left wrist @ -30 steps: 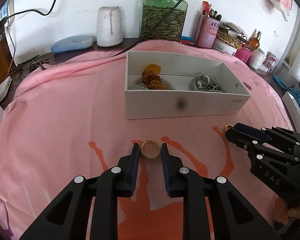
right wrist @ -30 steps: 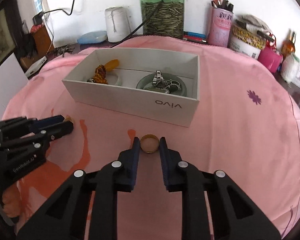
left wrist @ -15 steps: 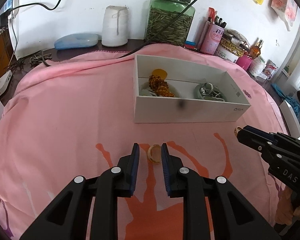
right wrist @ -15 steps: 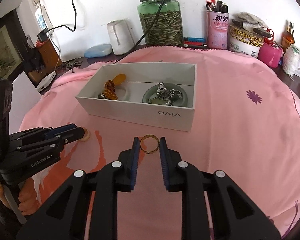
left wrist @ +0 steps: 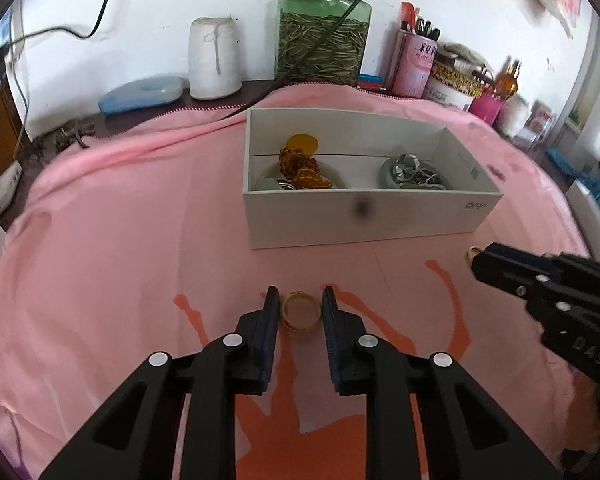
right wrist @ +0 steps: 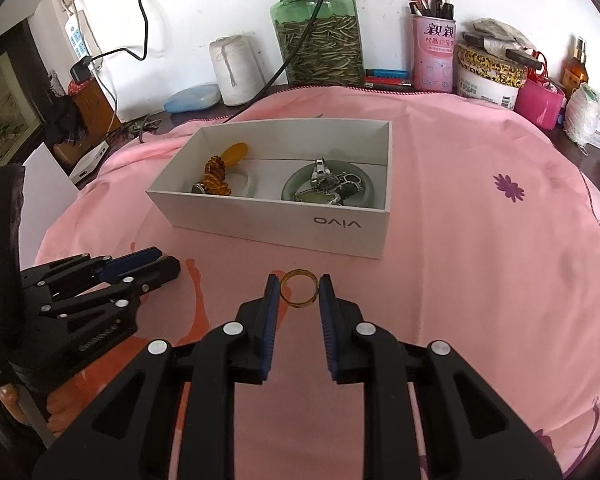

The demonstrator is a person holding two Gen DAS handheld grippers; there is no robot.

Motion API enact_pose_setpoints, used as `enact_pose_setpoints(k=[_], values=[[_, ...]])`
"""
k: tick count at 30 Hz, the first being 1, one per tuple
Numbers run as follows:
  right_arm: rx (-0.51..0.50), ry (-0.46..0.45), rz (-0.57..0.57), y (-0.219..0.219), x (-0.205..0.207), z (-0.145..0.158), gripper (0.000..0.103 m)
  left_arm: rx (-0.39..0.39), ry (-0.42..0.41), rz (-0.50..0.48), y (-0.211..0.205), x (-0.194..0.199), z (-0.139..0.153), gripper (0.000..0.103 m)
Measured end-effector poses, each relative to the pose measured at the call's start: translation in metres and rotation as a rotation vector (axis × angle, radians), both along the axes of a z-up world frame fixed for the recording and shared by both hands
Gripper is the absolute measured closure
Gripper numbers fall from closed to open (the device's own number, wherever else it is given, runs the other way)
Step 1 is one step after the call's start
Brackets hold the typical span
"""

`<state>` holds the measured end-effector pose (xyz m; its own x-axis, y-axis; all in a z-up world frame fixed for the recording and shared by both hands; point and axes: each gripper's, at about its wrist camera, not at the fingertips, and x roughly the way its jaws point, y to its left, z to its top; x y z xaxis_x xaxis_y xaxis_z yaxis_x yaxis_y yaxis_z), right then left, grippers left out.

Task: Organize jewelry
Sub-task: 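Lift both gold rings and carry them over the white vivo box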

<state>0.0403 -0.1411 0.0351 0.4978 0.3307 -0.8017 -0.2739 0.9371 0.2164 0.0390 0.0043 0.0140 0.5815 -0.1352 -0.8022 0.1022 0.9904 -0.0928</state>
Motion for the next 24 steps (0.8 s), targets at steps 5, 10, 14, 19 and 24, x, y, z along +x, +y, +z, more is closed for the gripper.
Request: enact_pose_setpoints(k=[5,10,14,19,24], values=[[0.014,-0.004,0.003,-0.001,-0.002,0.003,0.084,-0.023,-0.051,0.002,0.002,-0.009,0.014,0.081],[-0.008,-0.008,0.021,0.006,-0.005,0.002,0.084,0.008,-0.036,-0.016,-0.006,-0.009,0.009,0.081],[-0.041,0.012,0.032,0.012,-0.004,-0.007,0.084,0.031,-0.020,-0.025,-0.011,-0.008,0.002,0.081],[-0.082,0.016,0.041,0.019,-0.006,-0.015,0.083,0.067,-0.009,-0.039,-0.017,-0.008,-0.003,0.081],[-0.073,0.020,0.036,0.018,-0.006,-0.015,0.083,0.090,-0.019,-0.047,-0.020,-0.011,-0.003,0.081]])
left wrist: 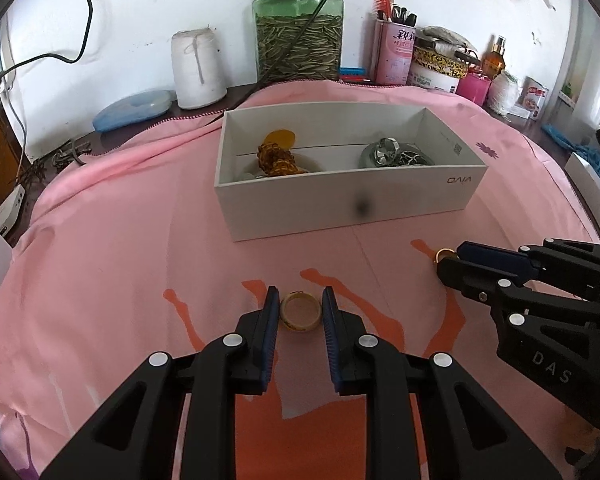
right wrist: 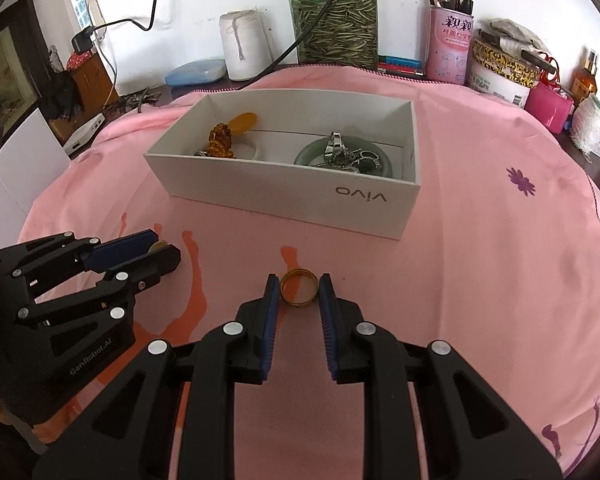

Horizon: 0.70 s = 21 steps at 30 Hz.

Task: Organize jewelry
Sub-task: 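Lift both gold rings and carry them over the white vivo box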

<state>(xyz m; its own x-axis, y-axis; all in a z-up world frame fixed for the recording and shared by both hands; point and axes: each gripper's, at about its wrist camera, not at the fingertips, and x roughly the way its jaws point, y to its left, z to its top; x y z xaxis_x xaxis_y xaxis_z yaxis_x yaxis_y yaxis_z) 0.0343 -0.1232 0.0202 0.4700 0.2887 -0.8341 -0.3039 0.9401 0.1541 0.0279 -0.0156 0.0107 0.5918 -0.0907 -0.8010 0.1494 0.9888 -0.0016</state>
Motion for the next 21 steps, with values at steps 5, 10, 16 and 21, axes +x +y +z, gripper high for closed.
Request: enact_pose_setpoints(k=[5,10,16,21], values=[[0.023,-0.013,-0.005,-0.003,-0.001,0.007,0.084,0.010,-0.040,0.009,0.001,-0.005,0.008,0.081],[0.041,-0.049,-0.011,-0.006,-0.005,0.018,0.084,0.033,-0.087,0.022,0.000,-0.010,0.015,0.081],[0.055,-0.075,-0.016,-0.007,-0.008,0.027,0.084,0.054,-0.134,0.031,-0.004,-0.015,0.023,0.081],[0.066,-0.101,-0.022,-0.009,-0.011,0.034,0.084,0.058,-0.156,0.036,-0.004,-0.019,0.027,0.081]])
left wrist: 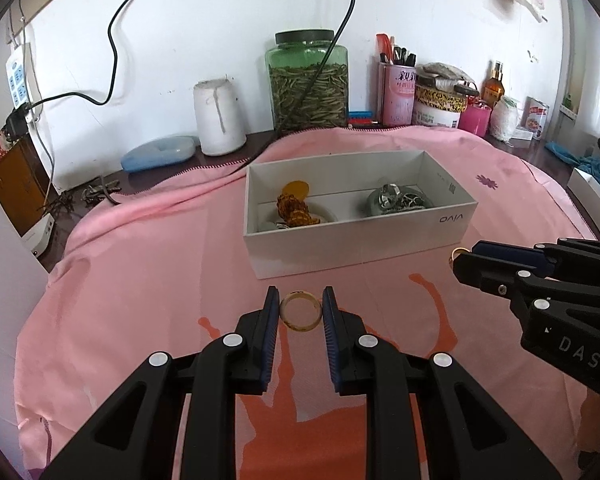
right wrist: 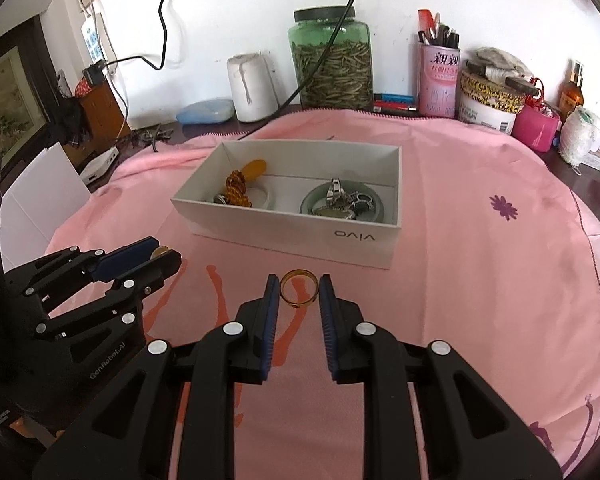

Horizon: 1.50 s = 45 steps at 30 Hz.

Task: Organize jewelry
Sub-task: 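Lift both gold rings and carry them over the white vivo box, then lower both rings into the box and open both tools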

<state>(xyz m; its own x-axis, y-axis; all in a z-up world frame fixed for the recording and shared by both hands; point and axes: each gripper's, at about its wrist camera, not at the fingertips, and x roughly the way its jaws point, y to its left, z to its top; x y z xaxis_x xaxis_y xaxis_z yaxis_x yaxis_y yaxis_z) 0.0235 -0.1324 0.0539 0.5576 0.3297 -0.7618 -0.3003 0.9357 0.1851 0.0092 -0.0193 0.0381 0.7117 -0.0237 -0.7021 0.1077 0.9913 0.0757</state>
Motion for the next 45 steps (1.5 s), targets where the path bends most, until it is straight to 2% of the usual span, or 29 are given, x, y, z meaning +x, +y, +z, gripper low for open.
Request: enact_pose_setpoints(k=[17,20,24,28,31,33,35,38,41,45], values=[[0.023,-0.047,-0.013,-0.004,-0.006,0.013,0.083,0.005,-0.045,-0.003,-0.005,-0.009,0.012,0.081],[0.037,-0.072,-0.019,-0.006,-0.008,0.022,0.084,-0.034,-0.045,-0.001,-0.003,-0.007,0.020,0.081],[0.073,-0.108,-0.047,-0.011,0.000,0.045,0.083,-0.102,-0.046,0.023,0.006,0.006,0.049,0.081],[0.118,-0.153,-0.062,-0.015,0.017,0.082,0.083,-0.121,-0.125,0.071,0.008,0.028,0.094,0.081],[0.136,-0.152,-0.076,-0.015,0.038,0.092,0.083,-0.161,-0.146,0.097,0.010,0.044,0.107,0.081],[0.137,-0.137,-0.090,-0.015,0.051,0.087,0.083,-0.193,-0.133,0.110,0.012,0.056,0.104,0.081],[0.112,-0.088,-0.088,-0.014,0.064,0.068,0.083,-0.214,-0.105,0.120,0.014,0.068,0.092,0.081],[0.067,-0.035,-0.107,-0.019,0.074,0.041,0.083,-0.183,-0.030,0.127,0.012,0.087,0.063,0.081],[0.076,0.032,-0.127,-0.027,0.084,0.019,0.083,-0.188,0.046,0.132,0.015,0.100,0.034,0.081],[0.051,0.048,-0.126,-0.024,0.086,0.008,0.083,-0.152,0.064,0.138,0.014,0.103,0.018,0.081]])
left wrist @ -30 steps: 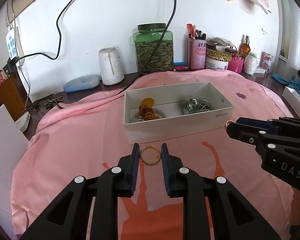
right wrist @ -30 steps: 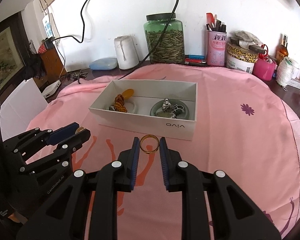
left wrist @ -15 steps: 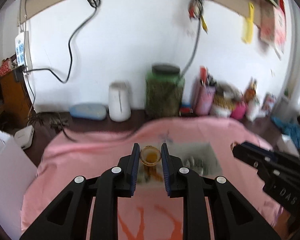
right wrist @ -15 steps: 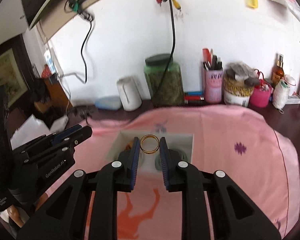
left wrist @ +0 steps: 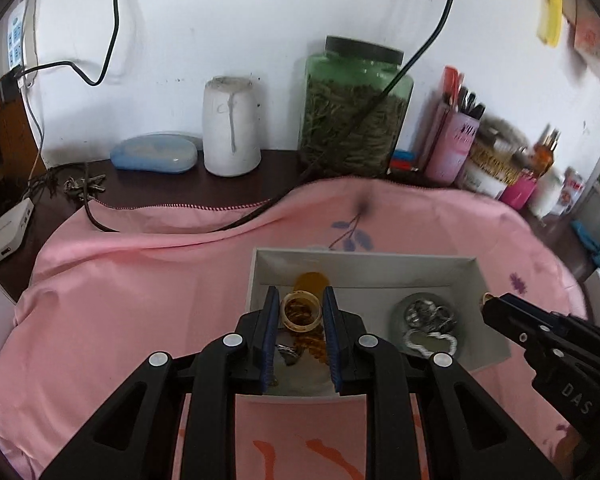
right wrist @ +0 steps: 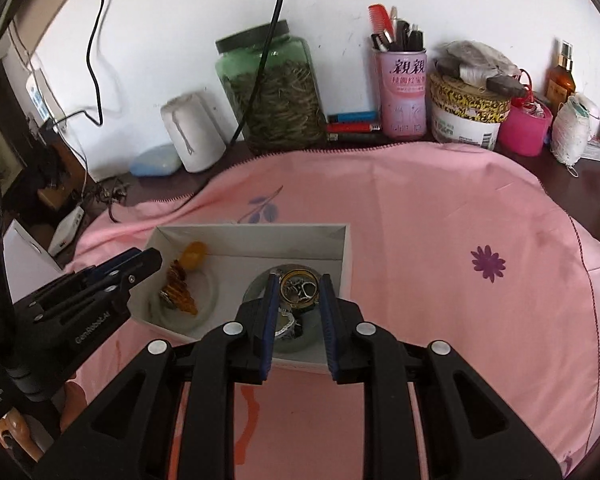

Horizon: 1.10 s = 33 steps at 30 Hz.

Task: Organize jewelry
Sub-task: 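Lower both rings into the box and open both tools, then withdraw both open tools back from the box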

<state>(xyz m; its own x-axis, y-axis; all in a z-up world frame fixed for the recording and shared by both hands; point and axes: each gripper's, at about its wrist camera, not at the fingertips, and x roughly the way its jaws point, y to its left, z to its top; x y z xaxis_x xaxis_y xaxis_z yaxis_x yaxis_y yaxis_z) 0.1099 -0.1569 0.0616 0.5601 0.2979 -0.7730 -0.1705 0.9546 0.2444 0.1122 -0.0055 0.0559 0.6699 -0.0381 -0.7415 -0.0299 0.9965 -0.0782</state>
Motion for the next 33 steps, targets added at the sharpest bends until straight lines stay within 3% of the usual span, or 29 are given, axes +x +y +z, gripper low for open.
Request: enact_pose_setpoints(k=[9,10,12,15,17,18,20,21,23,25,33], values=[[-0.058,-0.022,0.004,0.011,0.006,-0.015,0.080,0.024,0.020,-0.006,-0.005,0.006,-0.013,0.078],[-0.057,-0.029,0.005,0.010,0.006,-0.016,0.071,0.021,0.015,-0.002,-0.004,0.006,-0.013,0.068],[-0.036,-0.042,0.006,0.007,0.006,-0.017,0.070,0.022,0.001,0.005,-0.004,0.004,-0.012,0.057],[-0.017,-0.057,-0.013,0.003,0.003,-0.008,0.070,0.008,-0.023,0.003,-0.002,-0.001,-0.003,0.052],[0.002,-0.074,-0.024,0.000,-0.003,0.003,0.069,-0.005,-0.043,0.013,-0.001,-0.008,0.007,0.041],[0.016,-0.082,-0.032,-0.002,-0.007,0.010,0.067,-0.007,-0.060,0.027,0.001,-0.015,0.014,0.030],[0.048,-0.114,-0.055,-0.006,-0.019,0.030,0.040,-0.001,-0.098,0.052,0.002,-0.028,0.025,0.015],[0.050,-0.137,-0.071,-0.007,-0.026,0.039,0.032,0.008,-0.121,0.062,0.002,-0.036,0.030,0.009],[0.036,-0.178,-0.085,-0.008,-0.039,0.052,0.013,0.034,-0.146,0.071,0.000,-0.050,0.036,0.006],[0.006,-0.205,-0.084,-0.006,-0.052,0.058,0.007,0.081,-0.157,0.070,-0.005,-0.065,0.037,0.006],[-0.177,-0.197,-0.117,0.002,-0.069,0.026,0.007,0.173,-0.144,0.074,-0.007,-0.087,0.016,0.006]])
